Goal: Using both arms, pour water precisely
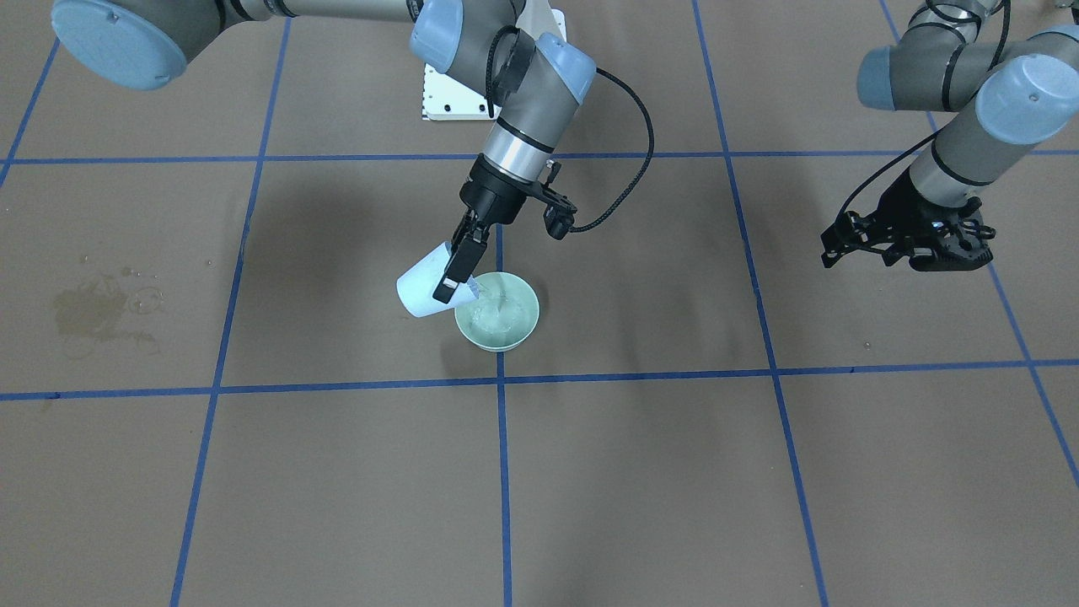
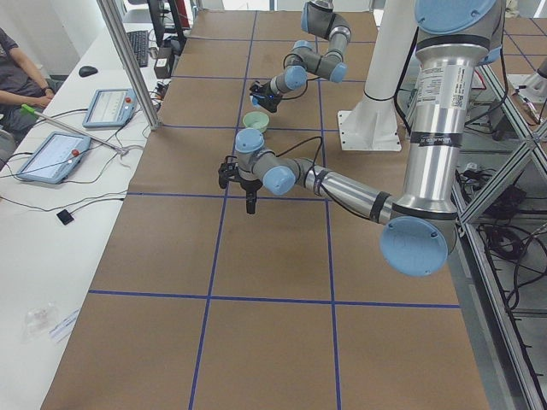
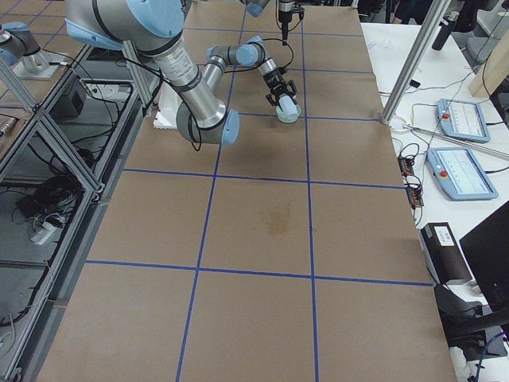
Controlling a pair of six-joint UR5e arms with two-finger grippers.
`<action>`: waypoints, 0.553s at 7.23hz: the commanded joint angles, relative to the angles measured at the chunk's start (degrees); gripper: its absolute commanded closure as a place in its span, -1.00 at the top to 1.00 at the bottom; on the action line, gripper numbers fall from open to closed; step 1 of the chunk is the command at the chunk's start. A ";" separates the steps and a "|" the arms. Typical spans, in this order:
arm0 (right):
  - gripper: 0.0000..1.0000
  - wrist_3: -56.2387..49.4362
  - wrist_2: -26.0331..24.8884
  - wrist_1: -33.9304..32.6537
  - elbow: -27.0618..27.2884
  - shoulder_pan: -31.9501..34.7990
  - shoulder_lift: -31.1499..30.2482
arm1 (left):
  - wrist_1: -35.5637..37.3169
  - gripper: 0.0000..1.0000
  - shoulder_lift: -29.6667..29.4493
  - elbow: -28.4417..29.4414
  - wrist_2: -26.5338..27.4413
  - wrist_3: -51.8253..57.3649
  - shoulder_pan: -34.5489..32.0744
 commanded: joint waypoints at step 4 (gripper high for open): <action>-0.19 -0.70 -2.94 -4.59 -3.03 -0.83 2.30 | 0.00 1.00 0.39 0.35 -0.12 -0.09 0.00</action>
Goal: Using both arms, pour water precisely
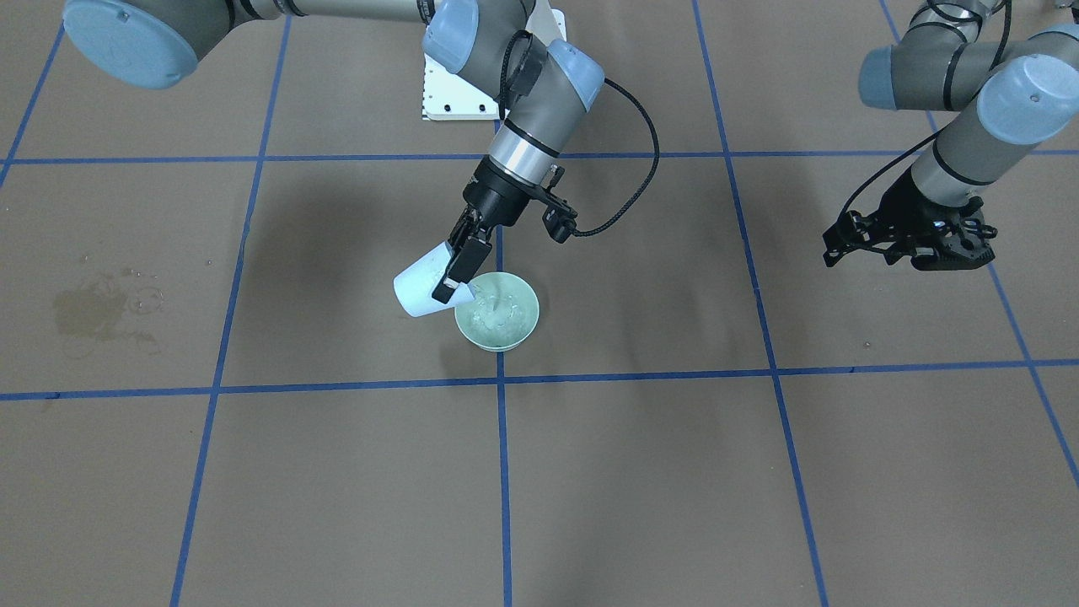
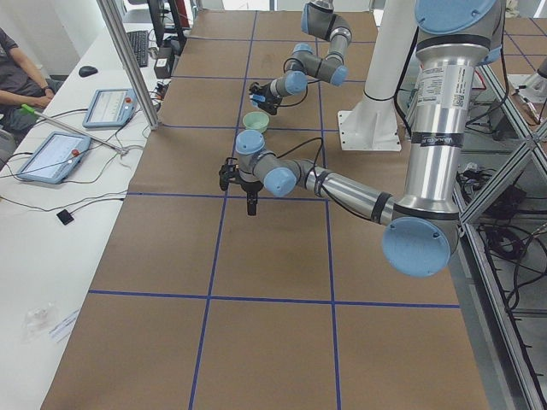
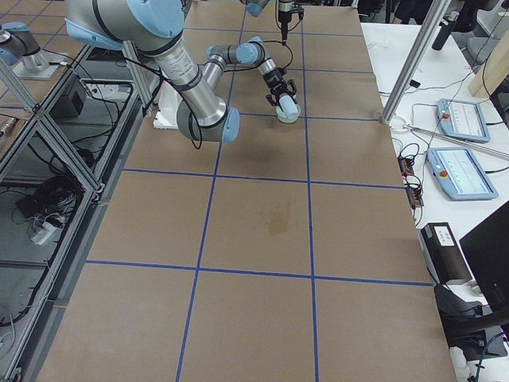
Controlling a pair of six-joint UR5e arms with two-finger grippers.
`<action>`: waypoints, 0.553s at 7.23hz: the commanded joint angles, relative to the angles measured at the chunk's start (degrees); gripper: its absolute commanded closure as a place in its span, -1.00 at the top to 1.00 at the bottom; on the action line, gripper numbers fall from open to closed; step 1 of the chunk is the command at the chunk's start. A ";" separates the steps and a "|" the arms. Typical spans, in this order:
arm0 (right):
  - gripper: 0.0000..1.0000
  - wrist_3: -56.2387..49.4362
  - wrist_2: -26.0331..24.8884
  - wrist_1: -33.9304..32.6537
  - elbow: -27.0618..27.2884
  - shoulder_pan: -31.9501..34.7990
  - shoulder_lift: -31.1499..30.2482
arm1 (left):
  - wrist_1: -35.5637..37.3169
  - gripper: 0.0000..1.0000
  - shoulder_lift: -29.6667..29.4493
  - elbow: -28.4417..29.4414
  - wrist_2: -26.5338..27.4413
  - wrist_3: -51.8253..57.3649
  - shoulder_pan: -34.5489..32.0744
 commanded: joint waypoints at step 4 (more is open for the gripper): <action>-0.19 -0.11 -2.84 -2.25 -1.39 -0.75 0.83 | -10.62 1.00 0.04 7.56 -0.50 -0.35 0.00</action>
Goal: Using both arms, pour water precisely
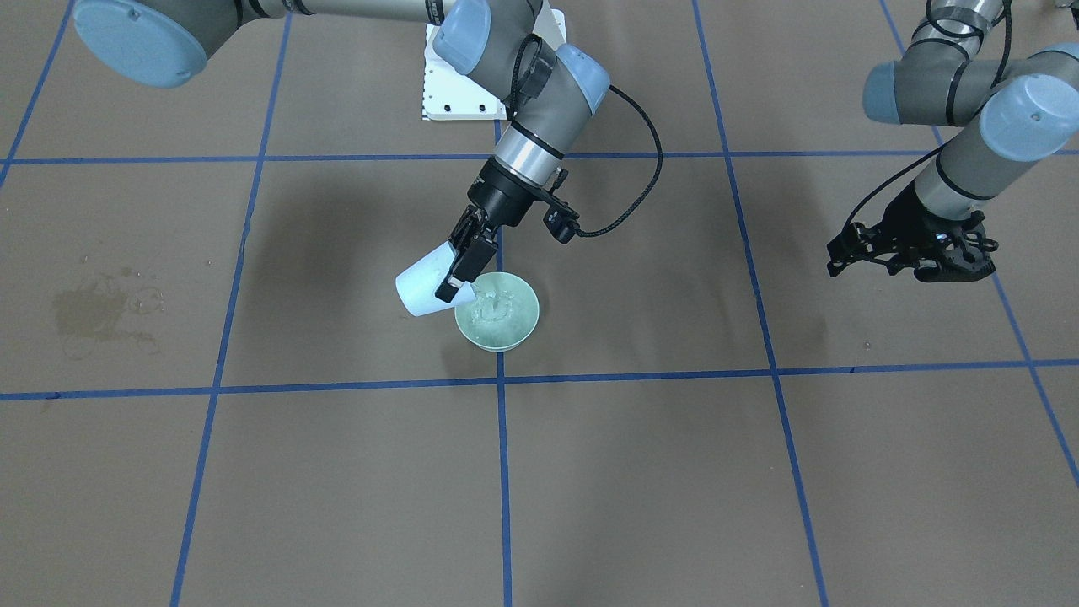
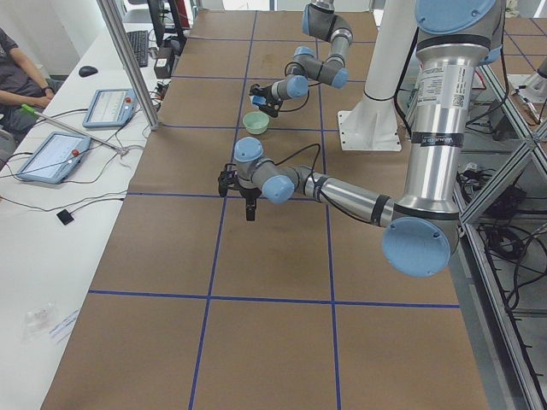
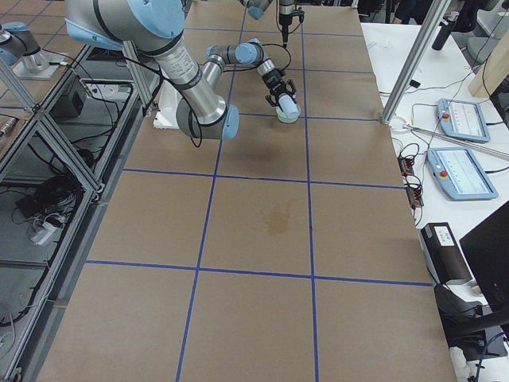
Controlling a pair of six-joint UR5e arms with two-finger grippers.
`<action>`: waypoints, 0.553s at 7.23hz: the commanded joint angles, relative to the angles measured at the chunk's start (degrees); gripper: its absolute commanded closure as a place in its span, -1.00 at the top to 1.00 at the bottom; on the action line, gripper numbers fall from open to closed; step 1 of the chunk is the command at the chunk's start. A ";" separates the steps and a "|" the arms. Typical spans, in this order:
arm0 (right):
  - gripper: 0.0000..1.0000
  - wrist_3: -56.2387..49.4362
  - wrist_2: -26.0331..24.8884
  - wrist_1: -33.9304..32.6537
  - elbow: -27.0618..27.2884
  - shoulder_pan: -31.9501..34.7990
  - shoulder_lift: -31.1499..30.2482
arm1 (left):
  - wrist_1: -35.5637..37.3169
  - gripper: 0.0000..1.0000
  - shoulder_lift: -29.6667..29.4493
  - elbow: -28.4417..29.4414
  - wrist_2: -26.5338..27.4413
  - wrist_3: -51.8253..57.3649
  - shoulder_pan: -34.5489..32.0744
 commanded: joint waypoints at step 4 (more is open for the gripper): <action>-0.15 0.36 -1.24 -1.57 0.04 -0.13 0.49 | -2.54 1.00 -0.16 0.85 -2.25 -0.24 -0.26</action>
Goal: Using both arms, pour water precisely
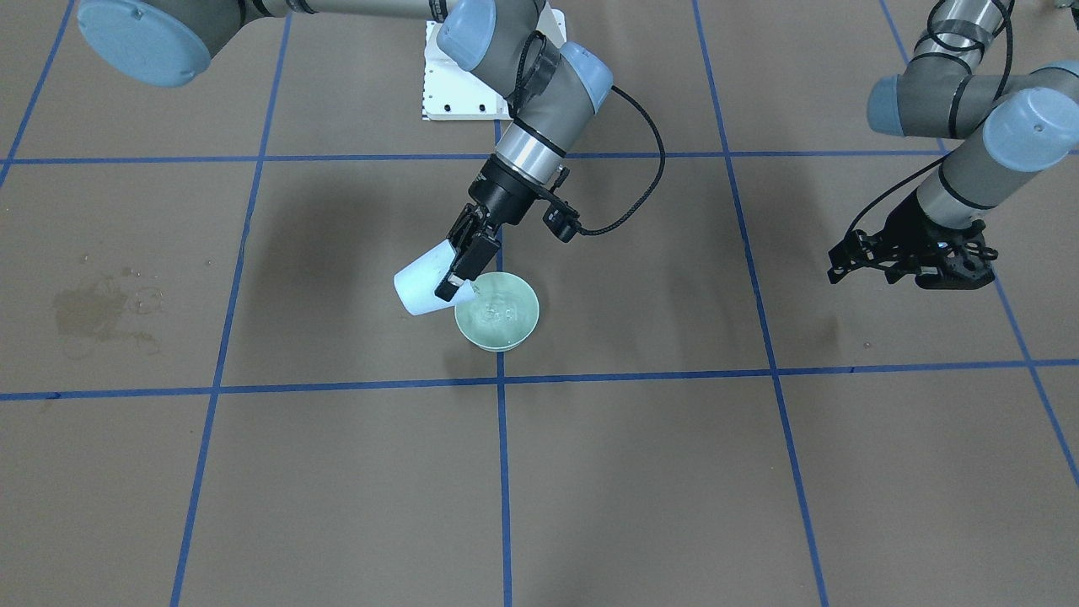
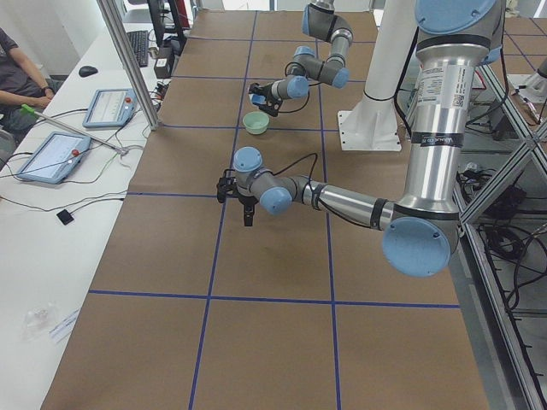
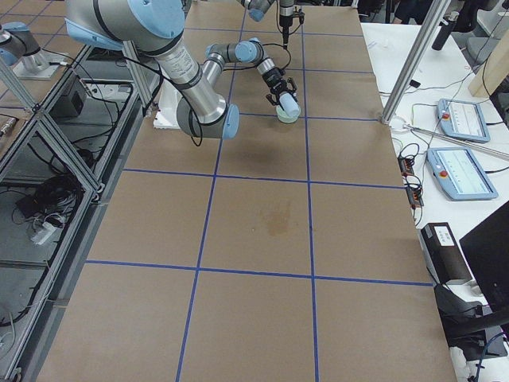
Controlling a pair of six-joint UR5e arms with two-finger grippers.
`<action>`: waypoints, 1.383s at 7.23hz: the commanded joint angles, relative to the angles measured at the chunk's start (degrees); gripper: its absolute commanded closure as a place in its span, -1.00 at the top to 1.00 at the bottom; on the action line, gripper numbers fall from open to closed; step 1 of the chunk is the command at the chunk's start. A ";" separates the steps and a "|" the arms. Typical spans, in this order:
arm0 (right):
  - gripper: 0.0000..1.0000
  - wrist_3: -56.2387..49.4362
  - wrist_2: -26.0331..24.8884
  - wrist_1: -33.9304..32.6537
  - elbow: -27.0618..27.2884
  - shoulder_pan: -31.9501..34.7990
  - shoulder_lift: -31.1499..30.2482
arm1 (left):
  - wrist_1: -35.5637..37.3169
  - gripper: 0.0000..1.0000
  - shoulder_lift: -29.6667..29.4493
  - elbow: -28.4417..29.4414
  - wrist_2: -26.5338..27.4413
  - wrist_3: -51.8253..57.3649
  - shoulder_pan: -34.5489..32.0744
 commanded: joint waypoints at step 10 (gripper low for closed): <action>0.01 40.35 33.13 49.09 32.65 17.32 -47.14 | 0.12 1.00 1.24 -5.01 -2.20 -1.58 -3.09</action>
